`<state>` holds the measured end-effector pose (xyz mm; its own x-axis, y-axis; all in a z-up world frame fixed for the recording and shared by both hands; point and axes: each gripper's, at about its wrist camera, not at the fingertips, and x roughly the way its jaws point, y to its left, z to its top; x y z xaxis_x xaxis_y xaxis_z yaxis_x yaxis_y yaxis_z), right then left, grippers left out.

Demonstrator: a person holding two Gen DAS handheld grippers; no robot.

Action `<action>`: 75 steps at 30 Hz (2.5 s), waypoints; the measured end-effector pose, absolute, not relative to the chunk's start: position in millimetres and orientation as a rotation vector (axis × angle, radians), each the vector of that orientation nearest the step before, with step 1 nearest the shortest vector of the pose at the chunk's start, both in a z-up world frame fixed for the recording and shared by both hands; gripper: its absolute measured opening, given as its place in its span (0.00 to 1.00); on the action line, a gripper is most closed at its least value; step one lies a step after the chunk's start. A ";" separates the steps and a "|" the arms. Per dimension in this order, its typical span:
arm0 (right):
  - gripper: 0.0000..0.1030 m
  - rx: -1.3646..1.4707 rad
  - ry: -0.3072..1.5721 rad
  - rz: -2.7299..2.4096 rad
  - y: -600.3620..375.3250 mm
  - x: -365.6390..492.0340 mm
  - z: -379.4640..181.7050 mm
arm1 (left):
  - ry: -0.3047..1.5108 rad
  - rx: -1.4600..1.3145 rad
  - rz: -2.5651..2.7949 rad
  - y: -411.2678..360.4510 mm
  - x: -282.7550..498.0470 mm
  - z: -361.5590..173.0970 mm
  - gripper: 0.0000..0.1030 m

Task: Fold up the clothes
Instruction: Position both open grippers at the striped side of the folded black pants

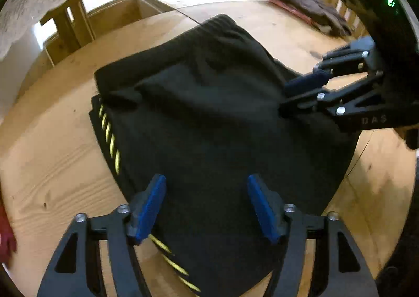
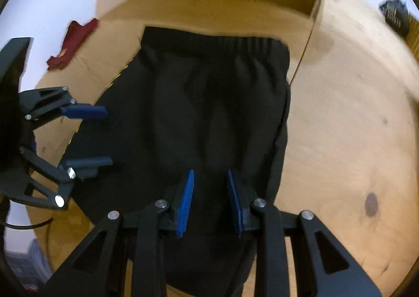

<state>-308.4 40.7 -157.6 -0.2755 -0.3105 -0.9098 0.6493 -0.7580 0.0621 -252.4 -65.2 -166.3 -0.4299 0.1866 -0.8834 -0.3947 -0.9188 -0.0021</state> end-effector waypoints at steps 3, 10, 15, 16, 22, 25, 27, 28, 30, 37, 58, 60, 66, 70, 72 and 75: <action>0.26 1.372 0.511 -2.098 47.7 -292.9 -158.3 | 0.281 -1.436 2.370 -50.8 -244.4 -166.1 0.65; 0.26 1.408 0.553 -2.138 91.9 -248.1 -158.3 | 0.320 -1.389 2.313 3.2 -201.7 -165.8 0.74; 0.27 1.454 0.442 -2.156 134.5 -227.1 -150.0 | 0.259 -1.392 2.272 14.8 -189.9 -150.5 0.72; 0.28 1.441 0.373 -2.168 144.2 -226.9 -143.2 | 0.213 -1.398 2.295 7.3 -193.4 -144.8 0.72; 0.63 1.366 0.183 -2.323 187.4 -263.1 -111.7 | -0.074 -1.562 2.409 -41.0 -232.4 -139.7 0.72; 0.63 1.423 0.057 -2.298 193.7 -288.1 -119.7 | -0.184 -1.660 2.440 -56.9 -251.5 -146.3 0.72; 0.63 1.476 -0.005 -2.263 191.7 -296.2 -130.3 | -0.179 -1.684 2.454 -53.9 -258.0 -150.7 0.72; 0.63 1.505 -0.028 -2.241 188.8 -300.6 -137.3 | -0.175 -1.694 2.458 -52.0 -261.1 -152.7 0.72; 0.63 1.534 -0.054 -2.225 186.8 -308.4 -145.2 | -0.195 -1.718 2.462 -49.9 -264.9 -156.4 0.72; 0.63 1.538 0.002 -2.198 178.6 -315.9 -152.5 | -0.198 -1.759 2.470 -40.9 -267.1 -164.8 0.73; 0.63 1.498 -0.104 -2.116 193.7 -306.7 -138.9 | -0.225 -1.774 2.460 -24.9 -249.6 -166.2 0.74; 0.63 1.529 -0.033 -2.120 179.1 -312.1 -147.3 | -0.203 -1.780 2.467 -21.2 -247.6 -166.8 0.75; 0.64 1.542 0.101 -2.163 150.5 -311.7 -155.8 | -0.092 -1.813 2.468 -7.4 -242.6 -169.5 0.78; 0.71 1.526 0.179 -2.195 144.0 -309.2 -154.3 | -0.033 -1.857 2.471 1.6 -241.5 -171.1 0.79; 0.76 1.511 0.242 -2.205 140.2 -306.5 -153.7 | -0.025 -1.870 2.477 4.7 -240.3 -171.2 0.80; 0.81 1.476 0.358 -2.209 131.6 -300.0 -154.1 | -0.040 -1.868 2.494 6.5 -234.9 -171.4 0.80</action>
